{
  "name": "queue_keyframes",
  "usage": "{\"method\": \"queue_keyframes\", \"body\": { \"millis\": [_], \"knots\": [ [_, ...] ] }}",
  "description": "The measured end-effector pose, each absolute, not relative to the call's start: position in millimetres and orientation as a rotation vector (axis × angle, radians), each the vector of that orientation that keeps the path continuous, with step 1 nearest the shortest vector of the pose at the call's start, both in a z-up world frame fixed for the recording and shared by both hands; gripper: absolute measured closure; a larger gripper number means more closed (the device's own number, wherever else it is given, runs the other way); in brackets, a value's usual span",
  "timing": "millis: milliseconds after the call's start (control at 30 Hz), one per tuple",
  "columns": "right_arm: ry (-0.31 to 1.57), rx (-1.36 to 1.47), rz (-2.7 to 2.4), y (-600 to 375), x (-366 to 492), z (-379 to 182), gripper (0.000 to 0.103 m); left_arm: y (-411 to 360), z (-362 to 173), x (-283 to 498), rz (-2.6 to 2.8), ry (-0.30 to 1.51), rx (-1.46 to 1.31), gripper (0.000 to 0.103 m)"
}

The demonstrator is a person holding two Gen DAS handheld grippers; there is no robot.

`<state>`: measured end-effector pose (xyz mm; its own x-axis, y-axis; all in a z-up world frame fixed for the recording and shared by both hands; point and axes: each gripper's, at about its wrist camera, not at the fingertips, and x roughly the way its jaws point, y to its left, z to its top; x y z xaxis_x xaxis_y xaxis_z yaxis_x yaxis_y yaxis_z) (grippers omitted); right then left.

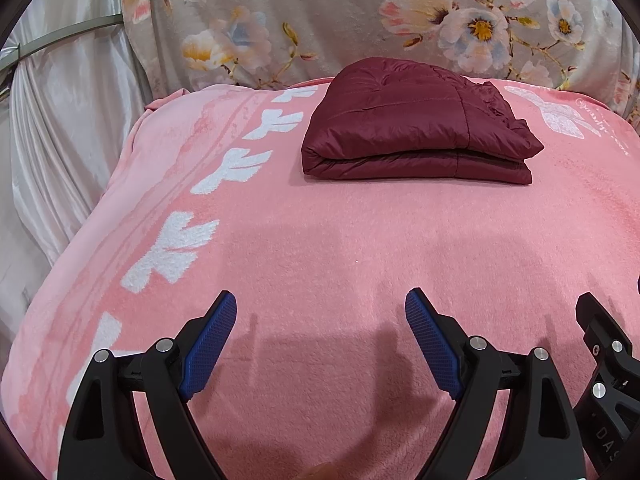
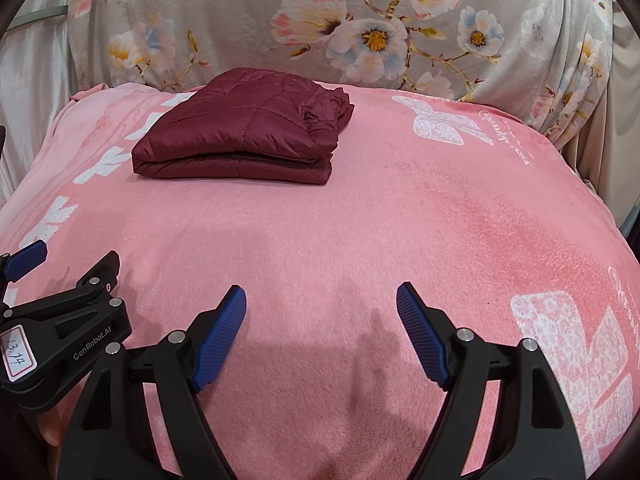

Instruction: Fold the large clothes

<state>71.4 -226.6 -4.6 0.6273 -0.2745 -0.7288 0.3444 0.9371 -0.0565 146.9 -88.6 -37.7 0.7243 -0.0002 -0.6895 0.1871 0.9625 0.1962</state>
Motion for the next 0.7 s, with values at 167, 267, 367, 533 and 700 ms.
{"method": "queue_keyframes", "body": {
  "millis": [167,267,367,533,700],
  "knots": [
    [0.819,0.091,-0.356,-226.2,71.6,-4.4,0.028,-88.5,-37.5,147.4,-0.105,0.755,0.259,0.019],
    [0.819,0.092,-0.357,-225.7,71.6,-4.4,0.028,-88.8,-38.0,146.7,-0.105,0.754,0.261,0.019],
    [0.819,0.091,-0.356,-226.0,71.6,-4.4,0.028,-88.6,-37.1,147.2,-0.105,0.753,0.262,0.019],
    [0.819,0.091,-0.357,-225.7,71.7,-4.5,0.028,-88.9,-37.0,146.4,-0.101,0.752,0.260,0.019],
    [0.819,0.091,-0.357,-225.7,71.7,-4.5,0.028,-89.6,-35.3,146.9,-0.097,0.749,0.263,0.019]
  ]
}}
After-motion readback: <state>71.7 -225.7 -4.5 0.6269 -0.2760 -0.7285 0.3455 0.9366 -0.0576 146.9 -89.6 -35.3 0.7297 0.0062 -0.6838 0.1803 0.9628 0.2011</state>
